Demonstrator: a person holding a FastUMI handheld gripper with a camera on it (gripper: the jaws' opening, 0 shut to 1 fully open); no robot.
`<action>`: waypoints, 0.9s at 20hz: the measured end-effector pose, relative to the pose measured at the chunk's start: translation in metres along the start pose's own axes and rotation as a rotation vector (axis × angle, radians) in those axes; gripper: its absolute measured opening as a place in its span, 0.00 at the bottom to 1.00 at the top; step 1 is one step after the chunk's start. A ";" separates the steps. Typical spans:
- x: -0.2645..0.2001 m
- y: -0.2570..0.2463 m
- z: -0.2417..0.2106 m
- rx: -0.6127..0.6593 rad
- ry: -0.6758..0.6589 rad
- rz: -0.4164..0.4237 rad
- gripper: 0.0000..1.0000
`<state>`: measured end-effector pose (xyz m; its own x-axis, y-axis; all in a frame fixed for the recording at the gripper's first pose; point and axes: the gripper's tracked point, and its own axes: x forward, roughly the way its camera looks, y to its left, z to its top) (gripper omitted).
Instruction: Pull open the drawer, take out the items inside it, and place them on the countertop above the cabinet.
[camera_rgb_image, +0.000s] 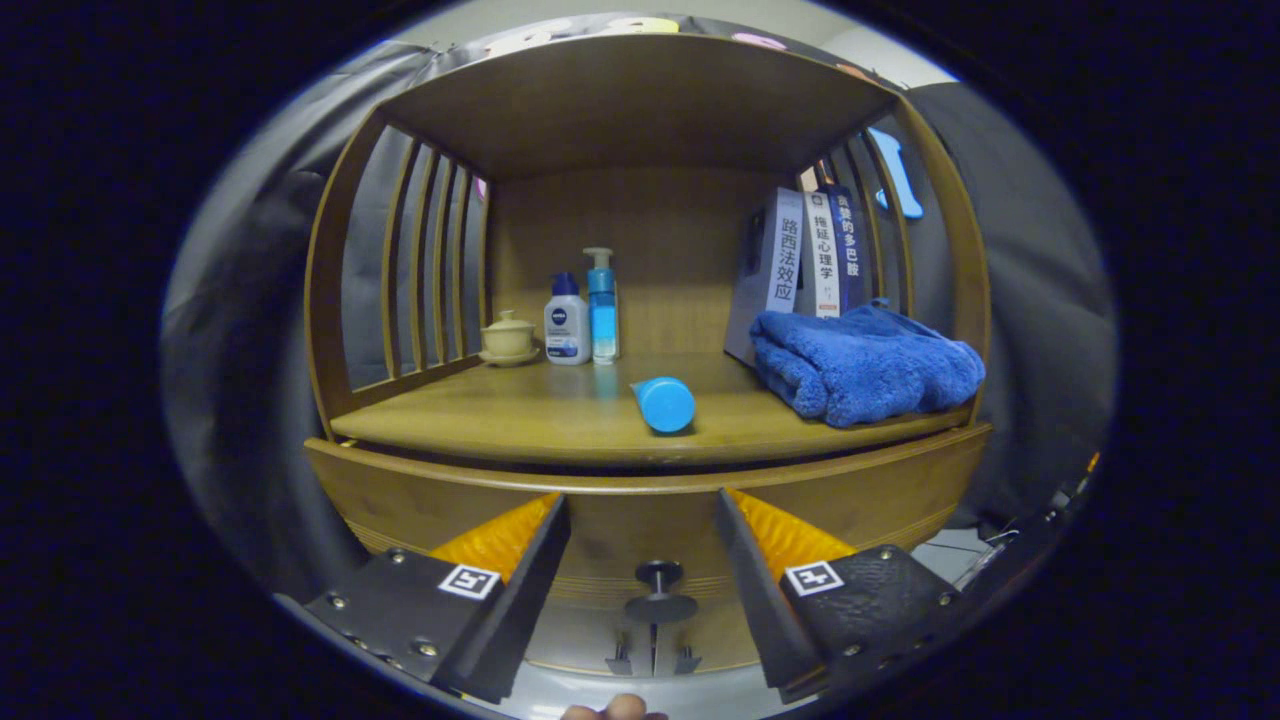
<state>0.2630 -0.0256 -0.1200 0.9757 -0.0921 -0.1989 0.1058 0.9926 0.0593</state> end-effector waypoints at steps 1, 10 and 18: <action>0.003 0.001 -0.001 0.001 0.003 0.004 0.88; 0.010 0.001 -0.001 -0.022 -0.047 0.027 0.88; -0.002 -0.003 0.014 -0.012 0.003 0.079 0.86</action>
<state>0.2639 -0.0291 -0.1058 0.9803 -0.0137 -0.1970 0.0267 0.9976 0.0631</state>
